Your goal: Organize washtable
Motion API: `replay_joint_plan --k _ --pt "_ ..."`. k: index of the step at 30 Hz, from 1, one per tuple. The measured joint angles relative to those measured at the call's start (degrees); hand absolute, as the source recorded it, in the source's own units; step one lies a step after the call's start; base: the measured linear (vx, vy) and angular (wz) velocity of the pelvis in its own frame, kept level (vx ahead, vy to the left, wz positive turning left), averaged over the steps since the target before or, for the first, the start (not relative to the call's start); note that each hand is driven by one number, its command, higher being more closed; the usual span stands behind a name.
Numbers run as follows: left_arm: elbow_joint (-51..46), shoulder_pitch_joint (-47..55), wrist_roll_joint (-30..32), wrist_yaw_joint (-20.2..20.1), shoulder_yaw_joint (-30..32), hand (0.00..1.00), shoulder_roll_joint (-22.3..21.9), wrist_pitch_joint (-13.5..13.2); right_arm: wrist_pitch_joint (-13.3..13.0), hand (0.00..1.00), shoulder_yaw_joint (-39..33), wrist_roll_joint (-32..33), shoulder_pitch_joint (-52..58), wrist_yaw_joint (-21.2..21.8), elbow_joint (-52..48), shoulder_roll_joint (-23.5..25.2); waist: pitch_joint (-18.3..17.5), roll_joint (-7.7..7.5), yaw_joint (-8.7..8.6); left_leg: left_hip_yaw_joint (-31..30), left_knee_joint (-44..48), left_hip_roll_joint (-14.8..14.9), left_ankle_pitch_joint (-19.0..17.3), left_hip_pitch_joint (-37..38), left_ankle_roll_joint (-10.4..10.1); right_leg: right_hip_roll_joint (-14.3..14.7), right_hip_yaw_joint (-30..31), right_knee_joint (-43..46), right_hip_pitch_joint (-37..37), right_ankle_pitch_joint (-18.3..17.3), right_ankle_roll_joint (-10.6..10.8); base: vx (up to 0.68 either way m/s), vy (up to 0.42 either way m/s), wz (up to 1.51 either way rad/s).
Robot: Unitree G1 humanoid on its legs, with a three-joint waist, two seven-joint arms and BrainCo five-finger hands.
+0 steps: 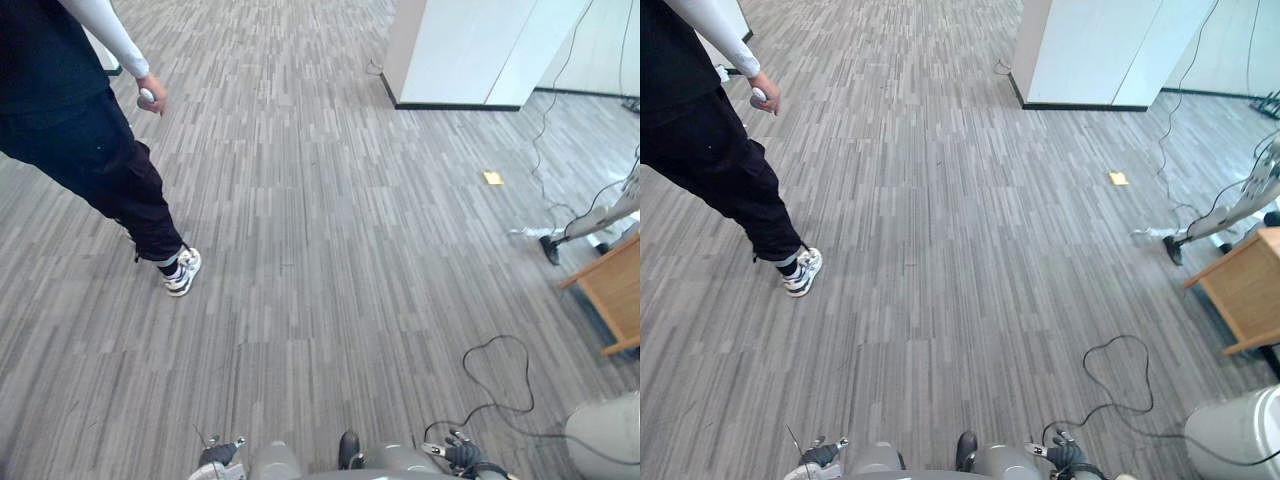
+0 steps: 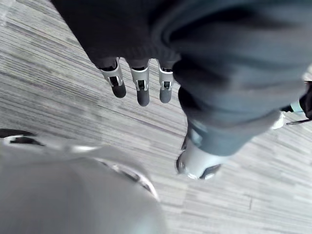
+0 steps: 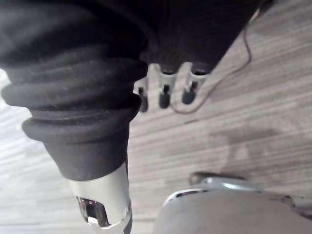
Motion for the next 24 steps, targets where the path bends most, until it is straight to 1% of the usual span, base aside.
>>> replay_joint_plan --k 1,2,3,4,5,6,7,8,9,10,11,12,13,14,15,16,17,18,19,20,21,22,23,24 --pt "0.0 0.13 -0.25 0.12 -0.8 0.0 0.08 0.03 0.02 0.0 -0.2 0.0 -0.53 0.04 0.13 -0.17 0.41 0.21 -0.08 -1.21 -2.41 -0.16 -1.2 -2.08 -1.05 -0.21 0.04 -0.15 1.35 -1.22 1.31 0.52 0.188 -0.09" --pt "0.0 0.41 -0.91 0.63 -1.94 0.0 -0.05 0.1 0.31 0.0 -0.26 0.03 -0.91 -0.03 0.36 -0.55 1.13 0.73 -0.1 -2.91 -10.03 -0.98 -2.45 -5.24 -2.06 -0.79 0.43 0.53 3.24 -3.14 2.16 0.48 0.262 -0.14" --pt "0.03 0.83 -1.0 0.73 -2.77 0.0 0.07 0.09 0.3 0.0 -0.23 0.02 -0.98 -0.02 0.47 -0.47 1.24 0.52 0.29 -3.05 -20.52 -2.87 -2.31 -7.02 -2.65 -2.38 1.3 1.95 4.02 -5.75 3.6 0.44 0.295 -0.18" --pt "0.03 1.14 -0.99 0.78 -3.34 0.0 -0.01 0.09 0.25 0.0 -0.21 0.01 -1.09 0.01 0.4 -0.43 1.21 0.46 0.67 -3.34 -26.78 -4.04 -1.9 -7.28 -3.12 -3.36 1.74 2.95 4.16 -7.46 4.58 0.42 0.328 -0.29" --pt "0.17 1.48 -0.99 0.74 -4.21 0.0 -0.19 0.09 0.14 0.0 -0.12 0.01 -0.85 0.0 0.49 -0.62 1.48 0.54 1.36 -4.51 -36.11 -5.67 4.33 -7.25 -3.65 -4.93 3.07 4.79 5.23 -10.83 6.2 0.6 0.422 -0.21" --pt "0.19 2.74 -1.03 0.77 -4.06 0.0 0.09 -0.07 0.19 0.0 0.38 0.02 -0.01 -0.2 0.39 0.37 0.32 -1.18 1.95 -2.7 -37.99 -9.09 5.65 -5.23 -1.63 -7.47 4.88 4.55 6.49 -12.31 7.14 0.67 0.411 -0.06" --pt "0.15 2.77 -1.02 0.81 -4.08 0.0 0.22 -0.33 0.13 0.0 0.56 0.0 -0.07 -0.04 0.37 0.42 0.1 -1.44 1.98 -2.61 -37.7 -9.78 4.84 -5.22 -1.67 -7.62 5.73 4.03 6.93 -12.04 6.85 0.61 0.328 0.1" --pt "0.14 2.75 -1.03 0.81 -4.03 0.0 0.21 -0.82 0.03 0.0 0.63 -0.01 -0.07 0.0 0.45 0.08 -0.11 -1.61 2.14 -2.56 -35.68 -9.62 3.61 -5.41 -0.53 -6.75 7.32 3.93 7.57 -10.34 5.43 0.46 0.23 0.03" --pt "0.2 2.91 -0.97 0.71 -3.63 0.0 0.42 -0.99 -0.2 0.0 1.1 -0.06 -0.17 0.0 0.45 0.17 -0.15 -1.23 2.91 -1.73 -33.92 -9.62 2.05 -5.2 1.05 -6.94 8.07 4.1 8.02 -9.01 4.51 0.4 0.236 -0.04" --pt "0.6 3.0 -0.98 0.66 -3.37 0.0 0.64 -0.91 -0.37 0.0 1.22 -0.05 -0.27 -0.01 0.33 0.44 -0.62 -1.83 2.8 -0.87 -33.81 -9.93 1.56 -4.88 1.53 -7.47 8.63 4.67 7.81 -8.44 5.13 0.44 0.302 -0.08" --pt "1.82 3.06 -0.92 0.6 -3.03 0.0 0.98 -0.83 -0.96 0.0 1.19 -0.09 -0.12 0.02 0.31 1.3 -1.5 -3.1 2.66 0.04 -34.91 -11.47 1.24 -3.73 1.83 -8.94 9.97 8.12 6.31 -8.0 6.07 0.31 0.232 -0.04" --pt "2.29 3.09 -0.91 0.59 -3.04 0.0 0.98 -0.83 -1.2 0.0 1.04 -0.08 -0.02 0.15 0.29 1.6 -1.84 -3.48 2.7 0.66 -35.66 -12.08 0.73 -2.76 2.3 -9.5 10.8 11.32 4.97 -7.96 6.18 0.37 0.257 -0.18" --pt "2.55 3.51 -0.91 0.57 -3.48 0.0 1.07 -0.81 -1.47 0.0 0.3 -0.02 0.09 0.35 0.18 1.62 -2.2 -3.56 2.65 1.58 -38.01 -13.11 -1.2 -0.15 3.67 -10.28 11.38 20.57 1.72 -7.42 9.26 0.33 0.205 -0.3" --pt "3.03 3.99 -0.9 0.55 -4.52 0.0 1.76 -0.78 -1.52 0.0 -0.86 0.04 0.34 0.35 0.15 2.02 -2.13 -3.53 2.54 2.54 -39.23 -14.35 -2.46 2.94 3.58 -11.63 11.72 31.71 -2.52 -4.66 15.05 0.38 0.21 -0.3" --pt "3.44 4.19 -0.9 0.55 -5.08 0.0 2.08 -0.76 -1.48 0.0 -1.57 0.16 0.49 0.34 0.17 2.09 -2.16 -3.56 2.41 2.71 -39.89 -14.87 -2.87 4.81 3.89 -11.89 11.83 36.6 -4.04 -2.72 18.2 0.36 0.16 -0.19" --pt "3.46 4.69 -0.9 0.53 -6.26 0.0 2.38 -0.6 -1.54 0.0 -2.25 0.1 1.01 0.35 0.15 1.92 -2.4 -3.42 1.88 2.69 -41.44 -15.62 -3.87 9.55 4.34 -12.61 9.57 46.94 -6.91 -1.1 18.89 0.31 0.104 -0.04" --pt "3.48 4.72 -0.89 0.5 -6.5 0.0 2.43 -0.58 -1.52 0.0 -2.33 0.01 1.24 0.34 0.18 1.84 -2.49 -3.41 1.72 2.59 -42.42 -15.92 -4.03 11.48 4.38 -13.06 7.46 50.05 -8.01 -1.68 17.29 0.31 0.07 0.04" --pt "3.53 4.77 -0.89 0.38 -6.5 0.0 2.42 -0.61 -1.43 0.0 -2.39 -0.05 1.6 0.37 0.41 1.67 -2.44 -3.31 1.2 2.32 -45.0 -16.27 -3.98 14.87 4.42 -13.73 3.63 52.85 -9.69 -4.35 12.79 0.32 0.041 0.08" --pt "3.56 4.88 -0.9 0.19 -6.45 0.0 2.32 -0.58 -1.4 0.0 -2.6 -0.01 2.13 0.36 0.43 1.53 -2.55 -3.03 0.86 2.06 -47.19 -16.25 -3.96 17.8 4.41 -13.74 0.5 52.1 -11.51 -6.28 10.14 0.26 0.025 0.07" --pt "3.56 4.91 -0.9 0.02 -6.39 0.0 2.28 -0.57 -1.52 0.0 -2.8 0.0 2.34 0.36 0.35 1.52 -2.57 -2.93 0.73 1.95 -48.09 -16.16 -3.96 18.95 4.4 -13.72 -0.93 50.76 -12.45 -7.09 9.0 0.23 -0.003 0.1" --pt "3.55 4.9 -0.9 -0.3 -6.3 0.0 2.25 -0.58 -1.52 0.0 -2.85 -0.02 2.49 0.4 0.23 1.48 -2.63 -2.83 0.19 1.53 -49.24 -15.81 -3.95 20.39 4.37 -13.59 -3.59 46.29 -14.08 -8.73 7.82 0.19 -0.035 0.15" --pt "3.56 4.88 -0.9 -0.41 -6.21 0.0 2.25 -0.59 -1.53 0.0 -2.87 -0.02 2.46 0.4 0.22 1.5 -2.62 -2.79 -0.35 1.11 -49.57 -15.58 -3.95 20.79 4.36 -13.52 -4.64 43.45 -14.77 -9.29 7.45 0.3 -0.063 0.31" --pt "3.61 4.84 -0.9 -0.48 -6.11 0.0 2.15 -0.58 -1.53 0.0 -3.31 -0.01 2.49 0.42 0.18 1.52 -2.67 -2.47 -0.8 0.36 -50.33 -14.99 -3.97 21.35 4.15 -12.98 -5.37 36.76 -15.97 -9.45 7.1 0.34 -0.073 0.39" --pt "3.61 4.74 -0.9 -0.48 -6.08 0.0 1.82 -0.58 -1.51 0.0 -4.09 0.0 2.74 0.4 0.19 1.43 -2.76 -1.82 -1.25 -0.56 -50.43 -14.05 -4.13 22.19 3.21 -11.97 -4.73 29.11 -16.47 -9.14 6.93 0.31 -0.067 0.4"
